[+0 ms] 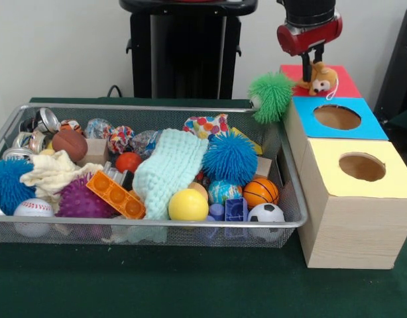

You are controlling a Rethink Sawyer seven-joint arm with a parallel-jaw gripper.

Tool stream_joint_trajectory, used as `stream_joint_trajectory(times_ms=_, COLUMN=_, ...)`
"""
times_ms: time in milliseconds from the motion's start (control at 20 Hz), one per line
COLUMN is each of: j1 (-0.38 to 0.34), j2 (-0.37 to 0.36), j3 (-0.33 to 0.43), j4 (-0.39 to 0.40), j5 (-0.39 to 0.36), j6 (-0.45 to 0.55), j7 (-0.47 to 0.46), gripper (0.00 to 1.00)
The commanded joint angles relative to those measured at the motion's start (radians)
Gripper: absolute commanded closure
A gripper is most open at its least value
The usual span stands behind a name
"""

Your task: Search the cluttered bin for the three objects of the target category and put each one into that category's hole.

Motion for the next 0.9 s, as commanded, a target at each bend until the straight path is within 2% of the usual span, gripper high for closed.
stream_joint_trajectory(times_ms=50, j1=-0.007, j2=0.042, j3=0.108, j4=0.078, j5=0.086, j6=0.163, j7=0.108, gripper=1.00)
stream_joint_trajectory(times_ms=450, j1=-0.011, j2=0.038, j3=0.103, j4=0.084, j5=0.100, j6=0.191, j7=0.098, gripper=1.00)
stream_joint_trajectory(times_ms=900, j1=-0.006, j2=0.064, j3=0.090, j4=0.062, j5=0.066, j6=0.178, j7=0.075, gripper=1.00)
